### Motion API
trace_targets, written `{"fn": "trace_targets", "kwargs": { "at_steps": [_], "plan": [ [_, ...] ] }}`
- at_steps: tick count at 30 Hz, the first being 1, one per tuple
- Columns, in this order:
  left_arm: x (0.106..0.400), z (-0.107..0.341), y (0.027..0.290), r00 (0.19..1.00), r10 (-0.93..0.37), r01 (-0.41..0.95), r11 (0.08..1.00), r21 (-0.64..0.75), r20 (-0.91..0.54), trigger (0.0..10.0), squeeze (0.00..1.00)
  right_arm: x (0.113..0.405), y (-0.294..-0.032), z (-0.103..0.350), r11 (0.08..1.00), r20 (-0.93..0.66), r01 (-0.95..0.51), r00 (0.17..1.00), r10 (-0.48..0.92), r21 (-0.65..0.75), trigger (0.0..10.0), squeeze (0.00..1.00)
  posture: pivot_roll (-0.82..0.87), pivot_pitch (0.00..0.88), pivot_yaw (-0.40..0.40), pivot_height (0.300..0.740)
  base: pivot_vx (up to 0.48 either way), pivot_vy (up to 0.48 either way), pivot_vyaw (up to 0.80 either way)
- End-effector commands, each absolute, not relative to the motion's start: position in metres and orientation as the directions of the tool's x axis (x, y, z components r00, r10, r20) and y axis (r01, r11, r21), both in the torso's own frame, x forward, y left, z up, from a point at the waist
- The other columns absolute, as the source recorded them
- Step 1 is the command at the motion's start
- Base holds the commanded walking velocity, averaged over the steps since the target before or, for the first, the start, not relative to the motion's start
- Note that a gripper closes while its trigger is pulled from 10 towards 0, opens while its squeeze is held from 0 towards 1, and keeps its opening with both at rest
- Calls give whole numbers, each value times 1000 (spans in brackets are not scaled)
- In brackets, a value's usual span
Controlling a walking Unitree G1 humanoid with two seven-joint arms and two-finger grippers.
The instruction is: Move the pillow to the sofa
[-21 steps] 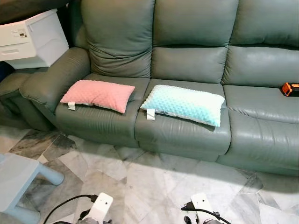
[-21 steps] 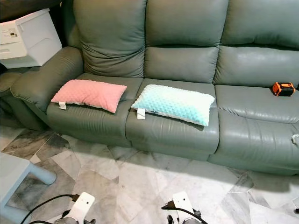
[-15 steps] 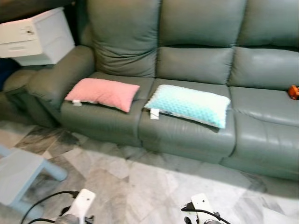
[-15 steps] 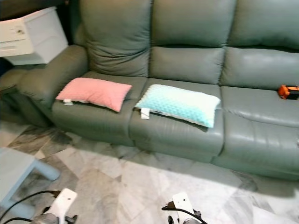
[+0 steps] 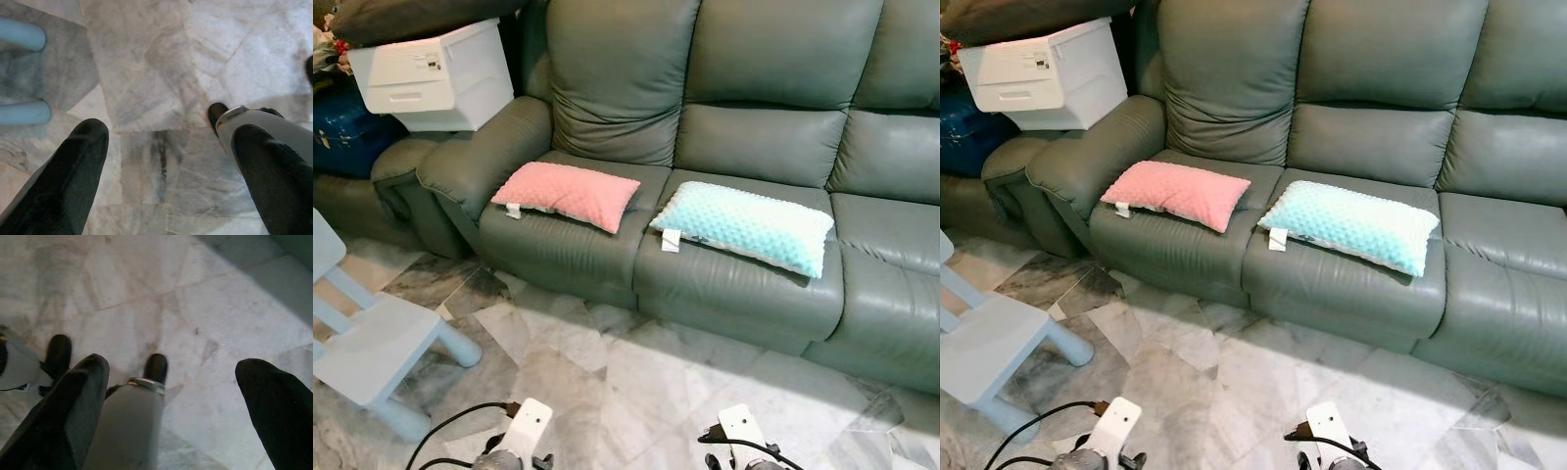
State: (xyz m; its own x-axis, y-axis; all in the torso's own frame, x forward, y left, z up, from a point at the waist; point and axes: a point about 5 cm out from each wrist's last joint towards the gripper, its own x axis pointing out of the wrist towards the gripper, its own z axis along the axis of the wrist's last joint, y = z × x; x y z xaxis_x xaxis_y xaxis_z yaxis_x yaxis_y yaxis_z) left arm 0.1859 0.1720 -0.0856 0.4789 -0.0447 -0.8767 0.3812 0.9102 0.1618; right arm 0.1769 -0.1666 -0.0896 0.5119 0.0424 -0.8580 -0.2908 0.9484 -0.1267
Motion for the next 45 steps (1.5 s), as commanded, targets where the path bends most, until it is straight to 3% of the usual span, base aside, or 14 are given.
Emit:
{"fn": "trace_targets", "kwargs": {
  "at_steps": [1,8,16,20,24,28,34,45],
  "plan": [
    [184,-87,173,472,-18,385,904,188,-881,10000,0,177,-157,-90,947,-858,-305,508,73,-100,10000,0,-173,59,116,740,0,480,0],
    [181,-89,164,473,-9,360,915,184,-881,10000,0,180,-160,-89,934,-862,-338,501,78,-112,10000,0,-146,53,74,740,0,480,0],
    [169,-85,227,462,80,281,931,231,-883,10000,0,189,-163,-84,922,-853,-363,515,83,-130,10000,0,-122,41,45,740,0,420,0],
    [167,-82,241,461,105,267,930,251,-881,10000,0,188,-164,-84,916,-855,-378,511,88,-132,10000,0,-106,35,20,740,0,0,0],
    [166,-86,227,467,102,243,940,239,-878,10000,0,187,-166,-85,899,-861,-415,500,96,-141,10000,0,-82,34,-19,740,0,0,0],
    [164,-94,187,474,74,205,960,192,-878,10000,0,188,-169,-84,858,-868,-487,484,110,-163,10000,0,-38,33,-69,740,0,0,0],
    [156,-99,161,466,77,127,980,153,-881,10000,0,198,-167,-79,831,-861,-526,492,126,-179,10000,0,5,38,-104,740,0,0,0],
    [164,-97,138,474,91,190,961,203,-876,10000,0,200,-160,-79,851,-855,-500,501,132,-161,10000,0,-8,37,-51,740,0,0,0]
  ]
}}
